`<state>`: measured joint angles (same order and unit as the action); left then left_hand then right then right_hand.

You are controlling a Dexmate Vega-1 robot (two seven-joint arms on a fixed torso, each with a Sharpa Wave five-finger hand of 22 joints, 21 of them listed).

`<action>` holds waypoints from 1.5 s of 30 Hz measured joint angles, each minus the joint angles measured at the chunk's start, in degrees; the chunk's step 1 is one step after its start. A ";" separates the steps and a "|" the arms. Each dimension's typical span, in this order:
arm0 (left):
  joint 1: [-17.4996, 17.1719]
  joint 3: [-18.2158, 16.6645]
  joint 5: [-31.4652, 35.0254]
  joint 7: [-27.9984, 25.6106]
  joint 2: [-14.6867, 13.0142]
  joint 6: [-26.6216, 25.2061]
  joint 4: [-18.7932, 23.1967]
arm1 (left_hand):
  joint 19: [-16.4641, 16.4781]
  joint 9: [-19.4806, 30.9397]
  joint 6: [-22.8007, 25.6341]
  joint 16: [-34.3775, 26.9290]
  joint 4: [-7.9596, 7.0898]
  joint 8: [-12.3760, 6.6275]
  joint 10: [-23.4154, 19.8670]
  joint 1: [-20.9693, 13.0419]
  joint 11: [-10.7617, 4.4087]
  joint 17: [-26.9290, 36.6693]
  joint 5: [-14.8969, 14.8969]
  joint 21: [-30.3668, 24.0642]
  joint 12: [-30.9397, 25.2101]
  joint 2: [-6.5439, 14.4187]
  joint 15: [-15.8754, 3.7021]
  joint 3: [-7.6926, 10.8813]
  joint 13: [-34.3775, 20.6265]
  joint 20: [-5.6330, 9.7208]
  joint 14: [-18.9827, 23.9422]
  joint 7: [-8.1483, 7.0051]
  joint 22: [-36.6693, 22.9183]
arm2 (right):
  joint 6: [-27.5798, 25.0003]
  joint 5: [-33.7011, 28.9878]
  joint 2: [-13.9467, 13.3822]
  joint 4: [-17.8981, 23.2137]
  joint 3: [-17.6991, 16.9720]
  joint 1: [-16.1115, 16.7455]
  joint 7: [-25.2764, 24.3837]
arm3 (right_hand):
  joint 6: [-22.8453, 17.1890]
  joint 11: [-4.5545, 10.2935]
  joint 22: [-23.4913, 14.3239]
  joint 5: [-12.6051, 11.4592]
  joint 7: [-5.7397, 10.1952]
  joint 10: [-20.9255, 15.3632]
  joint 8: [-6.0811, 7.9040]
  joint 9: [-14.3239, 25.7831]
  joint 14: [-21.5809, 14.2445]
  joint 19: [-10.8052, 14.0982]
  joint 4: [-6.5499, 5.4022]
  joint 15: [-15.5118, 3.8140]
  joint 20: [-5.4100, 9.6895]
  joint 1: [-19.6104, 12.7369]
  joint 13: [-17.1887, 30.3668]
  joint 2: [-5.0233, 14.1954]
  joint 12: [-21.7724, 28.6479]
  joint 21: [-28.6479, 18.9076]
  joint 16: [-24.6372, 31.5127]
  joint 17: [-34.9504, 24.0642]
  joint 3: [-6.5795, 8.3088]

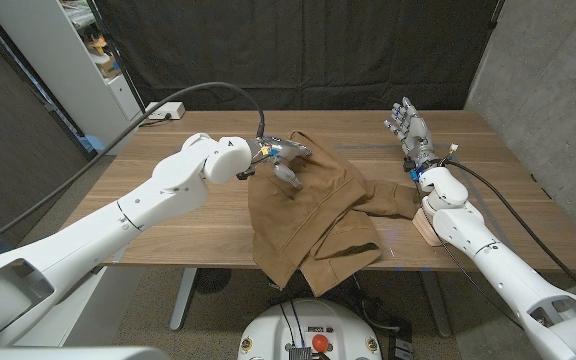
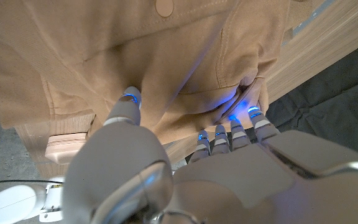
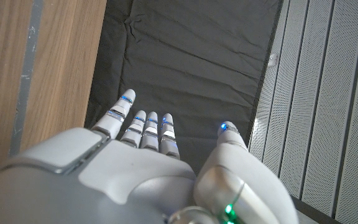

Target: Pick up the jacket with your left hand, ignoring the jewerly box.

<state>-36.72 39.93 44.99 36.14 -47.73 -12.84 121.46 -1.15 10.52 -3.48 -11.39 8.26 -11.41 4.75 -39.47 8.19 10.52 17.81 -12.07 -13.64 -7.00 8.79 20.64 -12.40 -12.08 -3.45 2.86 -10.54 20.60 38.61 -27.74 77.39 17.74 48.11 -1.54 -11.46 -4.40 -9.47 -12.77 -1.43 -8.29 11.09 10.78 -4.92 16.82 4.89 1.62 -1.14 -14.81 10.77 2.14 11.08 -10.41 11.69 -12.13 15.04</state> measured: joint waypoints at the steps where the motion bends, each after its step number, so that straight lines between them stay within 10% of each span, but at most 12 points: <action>1: 0.02 0.04 -0.03 0.00 0.02 0.03 -0.06 | 0.00 0.00 0.00 0.00 -0.07 0.00 0.00 0.00 0.00 0.00 0.00 0.00 0.00 0.00 0.00 -0.07 0.00 0.00 0.00 0.00 0.00 | 0.00 0.00 0.01 -0.02 0.00 -0.01 0.00 | 0.00 0.00 0.00 0.00 0.00 0.00 0.00 0.00 0.00 0.00 0.00 0.00 0.00 0.00 0.00 0.00 0.00 0.00 0.00 0.00 0.00; 45: 2.13 4.76 1.81 0.20 3.05 0.71 -5.58 | -0.01 -0.01 0.00 0.00 -0.29 -0.05 0.01 -0.53 0.00 -0.02 0.00 0.00 0.00 0.54 0.21 -0.29 -0.26 0.00 -0.22 0.00 0.03 | 0.30 0.05 0.75 -3.16 0.51 -1.40 1.22 | 0.00 0.00 0.00 0.00 0.00 0.00 0.00 0.00 0.00 0.01 0.00 0.00 0.01 0.00 0.00 0.00 0.00 0.00 0.00 0.02 0.00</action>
<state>-34.59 44.69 46.80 36.34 -44.68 -12.13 115.89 -1.16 10.51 -3.48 -11.39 7.97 -11.46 4.75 -40.00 8.19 10.51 17.81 -12.07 -13.63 -6.47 9.00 20.35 -12.65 -12.08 -3.67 2.86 -10.51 20.90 38.67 -26.99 74.23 18.25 46.70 -0.32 -11.46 -4.40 -9.47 -12.77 -1.43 -8.29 11.09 10.78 -4.92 16.83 4.89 1.62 -1.13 -14.81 10.77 2.14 11.08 -10.41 11.69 -12.11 15.04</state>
